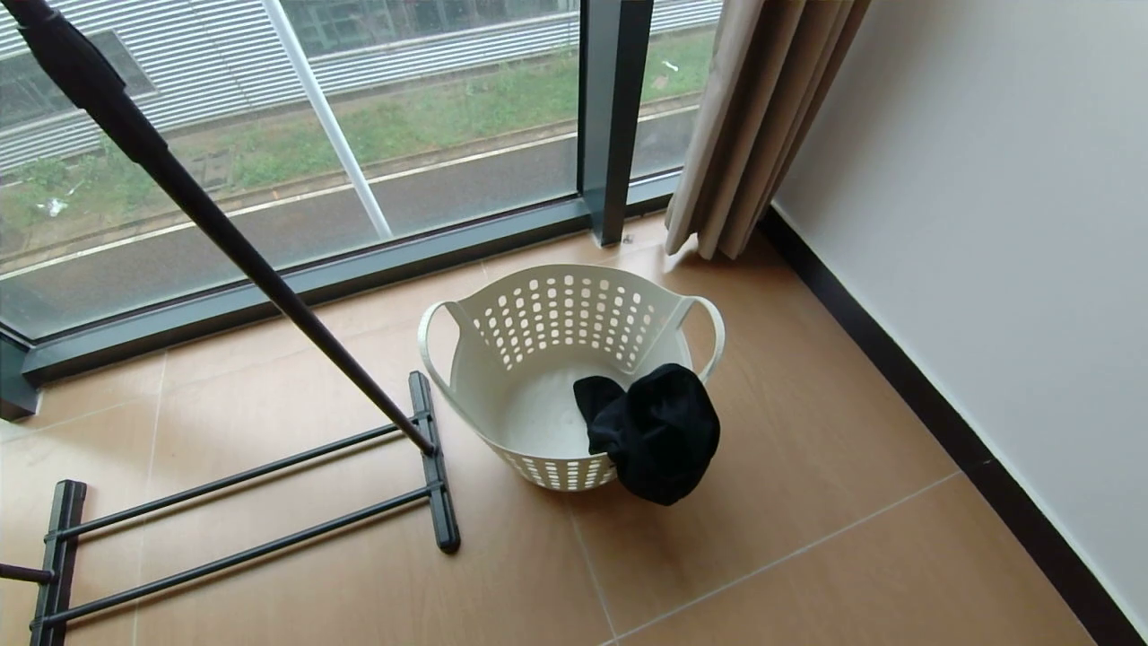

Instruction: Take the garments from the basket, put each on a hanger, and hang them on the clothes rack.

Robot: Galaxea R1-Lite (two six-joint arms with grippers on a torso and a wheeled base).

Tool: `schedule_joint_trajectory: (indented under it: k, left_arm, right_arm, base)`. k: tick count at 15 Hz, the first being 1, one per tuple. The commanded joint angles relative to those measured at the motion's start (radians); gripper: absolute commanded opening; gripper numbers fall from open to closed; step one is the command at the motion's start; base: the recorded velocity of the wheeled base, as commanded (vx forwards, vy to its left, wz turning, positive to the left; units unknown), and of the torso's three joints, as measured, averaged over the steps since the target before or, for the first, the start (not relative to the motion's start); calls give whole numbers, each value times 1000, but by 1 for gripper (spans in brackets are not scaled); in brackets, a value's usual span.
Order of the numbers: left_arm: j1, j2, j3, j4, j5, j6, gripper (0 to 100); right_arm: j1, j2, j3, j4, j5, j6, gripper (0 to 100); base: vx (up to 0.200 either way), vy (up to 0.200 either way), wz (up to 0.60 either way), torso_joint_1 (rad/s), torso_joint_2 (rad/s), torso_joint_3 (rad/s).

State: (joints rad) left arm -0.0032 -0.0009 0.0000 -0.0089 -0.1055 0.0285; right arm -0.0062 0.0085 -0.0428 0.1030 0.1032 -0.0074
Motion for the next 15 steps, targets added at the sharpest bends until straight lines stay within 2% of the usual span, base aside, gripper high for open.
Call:
schedule_joint_trajectory:
  k: [1,6,15]
  left_arm:
    - [0,1,0,0,0,1,100]
    - [0,1,0,0,0,-1,100]
    - [0,1,0,0,0,-1,100]
  right_arm:
    - [0,1,0,0,0,0,100]
    - [0,1,0,0,1,0,100]
    - [0,1,0,0,0,-2,100]
  base:
    - [0,0,0,7,7,-193]
    - [0,0,0,0,0,-169]
    - [0,0,0,1,1,-6]
